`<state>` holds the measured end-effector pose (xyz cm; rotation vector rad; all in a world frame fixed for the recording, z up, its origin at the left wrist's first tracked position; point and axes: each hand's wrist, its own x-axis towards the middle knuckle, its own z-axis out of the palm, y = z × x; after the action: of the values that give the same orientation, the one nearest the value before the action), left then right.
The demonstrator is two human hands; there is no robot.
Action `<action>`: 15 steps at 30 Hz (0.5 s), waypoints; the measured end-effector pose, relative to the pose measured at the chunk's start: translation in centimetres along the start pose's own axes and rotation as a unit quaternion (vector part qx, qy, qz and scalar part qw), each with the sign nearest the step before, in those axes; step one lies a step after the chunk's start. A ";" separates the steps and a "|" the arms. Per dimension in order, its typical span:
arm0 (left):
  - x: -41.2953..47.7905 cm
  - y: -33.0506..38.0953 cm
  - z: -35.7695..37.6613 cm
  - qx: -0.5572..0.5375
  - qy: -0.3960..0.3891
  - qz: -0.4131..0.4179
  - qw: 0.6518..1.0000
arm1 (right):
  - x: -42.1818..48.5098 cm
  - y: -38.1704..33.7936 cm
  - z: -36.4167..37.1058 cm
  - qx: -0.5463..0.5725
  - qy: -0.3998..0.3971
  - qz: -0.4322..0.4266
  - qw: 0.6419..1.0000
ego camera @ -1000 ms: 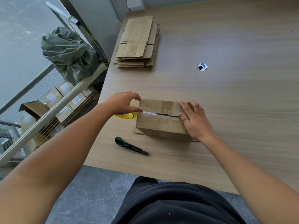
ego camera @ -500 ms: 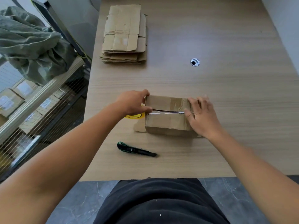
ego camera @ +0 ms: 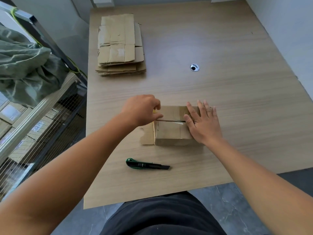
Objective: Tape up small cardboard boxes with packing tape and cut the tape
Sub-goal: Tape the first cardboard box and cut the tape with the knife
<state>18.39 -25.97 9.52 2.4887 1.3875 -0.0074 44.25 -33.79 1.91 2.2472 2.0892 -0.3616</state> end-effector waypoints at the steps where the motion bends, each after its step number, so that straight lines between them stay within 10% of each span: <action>1: 0.3 -0.2 0.1 -0.001 -0.016 -0.014 1.000 | 0.0 0.0 0.0 -0.004 -0.002 0.000 1.000; 15: 0.6 -1.7 3.2 -0.100 -0.098 -0.103 0.985 | 0.7 0.4 -0.2 0.115 0.086 -0.030 0.989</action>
<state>17.72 -25.47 5.90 2.1131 1.4747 -0.1449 44.70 -33.11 1.92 2.4254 2.3133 -0.4479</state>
